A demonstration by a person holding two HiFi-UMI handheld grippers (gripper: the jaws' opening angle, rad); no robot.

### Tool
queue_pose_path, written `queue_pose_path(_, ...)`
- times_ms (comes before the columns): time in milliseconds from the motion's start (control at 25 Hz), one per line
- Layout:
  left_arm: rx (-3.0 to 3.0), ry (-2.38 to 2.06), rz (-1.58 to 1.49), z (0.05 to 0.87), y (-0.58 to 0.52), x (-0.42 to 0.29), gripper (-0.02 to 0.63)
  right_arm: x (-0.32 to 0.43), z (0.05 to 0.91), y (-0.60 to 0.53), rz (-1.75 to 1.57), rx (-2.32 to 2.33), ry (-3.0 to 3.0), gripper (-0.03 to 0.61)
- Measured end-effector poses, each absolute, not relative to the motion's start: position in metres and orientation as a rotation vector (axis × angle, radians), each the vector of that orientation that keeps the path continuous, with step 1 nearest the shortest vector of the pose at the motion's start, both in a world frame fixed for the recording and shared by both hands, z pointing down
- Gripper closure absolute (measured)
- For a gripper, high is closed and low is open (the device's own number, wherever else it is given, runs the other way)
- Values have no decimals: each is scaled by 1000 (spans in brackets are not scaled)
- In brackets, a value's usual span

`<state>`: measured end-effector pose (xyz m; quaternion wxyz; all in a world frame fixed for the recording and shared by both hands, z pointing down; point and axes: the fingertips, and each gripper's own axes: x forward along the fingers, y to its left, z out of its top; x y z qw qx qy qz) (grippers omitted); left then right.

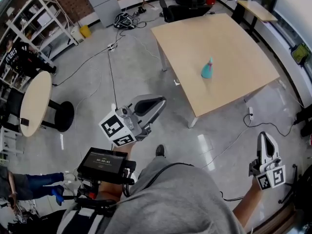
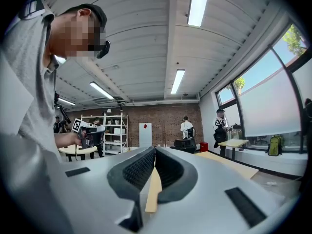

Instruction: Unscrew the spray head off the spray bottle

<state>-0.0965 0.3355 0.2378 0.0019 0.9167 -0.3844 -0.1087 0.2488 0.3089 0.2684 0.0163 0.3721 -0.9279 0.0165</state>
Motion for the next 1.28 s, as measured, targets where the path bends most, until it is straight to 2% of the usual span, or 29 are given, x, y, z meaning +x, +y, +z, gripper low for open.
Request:
queue_pose_path(360, 2848, -1215, -316, 250, 311, -119, 609, 216, 275, 268, 68, 1096, -2909, 572)
queue_pose_path(760, 2879, -1143, -335, 248, 210, -190, 609, 127, 271, 172, 69, 1120, -2932, 572)
queue_pose_path(1000, 2895, -1099, -367, 249, 200, -191, 610, 123, 270, 174, 65, 1160, -2937, 572)
queue_pose_path(1280, 2851, -1094, -411, 260, 153, -228, 609, 87, 264, 130, 76, 1135, -2907, 572)
